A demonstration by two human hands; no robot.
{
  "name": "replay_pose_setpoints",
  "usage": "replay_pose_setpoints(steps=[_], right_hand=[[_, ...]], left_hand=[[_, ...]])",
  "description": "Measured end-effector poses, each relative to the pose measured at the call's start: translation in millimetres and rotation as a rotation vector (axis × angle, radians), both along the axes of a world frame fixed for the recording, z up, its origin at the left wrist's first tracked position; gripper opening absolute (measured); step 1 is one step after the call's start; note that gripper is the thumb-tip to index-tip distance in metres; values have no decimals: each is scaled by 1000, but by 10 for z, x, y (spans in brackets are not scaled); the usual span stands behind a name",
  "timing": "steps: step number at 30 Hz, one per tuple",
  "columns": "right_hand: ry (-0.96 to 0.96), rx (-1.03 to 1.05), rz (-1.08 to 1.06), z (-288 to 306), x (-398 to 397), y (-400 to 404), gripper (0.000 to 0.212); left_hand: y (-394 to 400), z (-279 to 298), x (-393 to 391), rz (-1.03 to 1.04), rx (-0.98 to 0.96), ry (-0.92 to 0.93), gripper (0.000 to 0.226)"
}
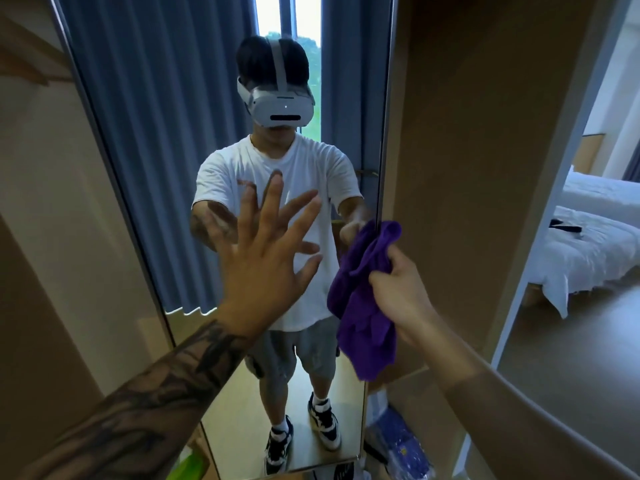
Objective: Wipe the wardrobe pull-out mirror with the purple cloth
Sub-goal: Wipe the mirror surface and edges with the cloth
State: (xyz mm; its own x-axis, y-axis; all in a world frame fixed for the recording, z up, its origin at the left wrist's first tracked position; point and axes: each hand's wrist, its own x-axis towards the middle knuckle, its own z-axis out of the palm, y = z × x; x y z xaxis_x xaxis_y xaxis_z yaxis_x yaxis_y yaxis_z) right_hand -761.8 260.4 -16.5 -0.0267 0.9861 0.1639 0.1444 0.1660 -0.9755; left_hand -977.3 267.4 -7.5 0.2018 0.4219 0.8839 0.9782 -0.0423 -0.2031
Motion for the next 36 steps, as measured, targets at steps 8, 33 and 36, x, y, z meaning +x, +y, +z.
replay_pose_setpoints(steps=[8, 33, 36], right_hand=[[36, 140, -30, 539, 61, 130, 42], [-5, -192, -67, -757, -27, -38, 35], [-18, -315, -60, -933, -8, -43, 32]], left_hand=[[172, -47, 17, 12, -21, 11, 88], [292, -132, 20, -2, 71, -14, 87], [333, -149, 12, 6, 81, -8, 88]])
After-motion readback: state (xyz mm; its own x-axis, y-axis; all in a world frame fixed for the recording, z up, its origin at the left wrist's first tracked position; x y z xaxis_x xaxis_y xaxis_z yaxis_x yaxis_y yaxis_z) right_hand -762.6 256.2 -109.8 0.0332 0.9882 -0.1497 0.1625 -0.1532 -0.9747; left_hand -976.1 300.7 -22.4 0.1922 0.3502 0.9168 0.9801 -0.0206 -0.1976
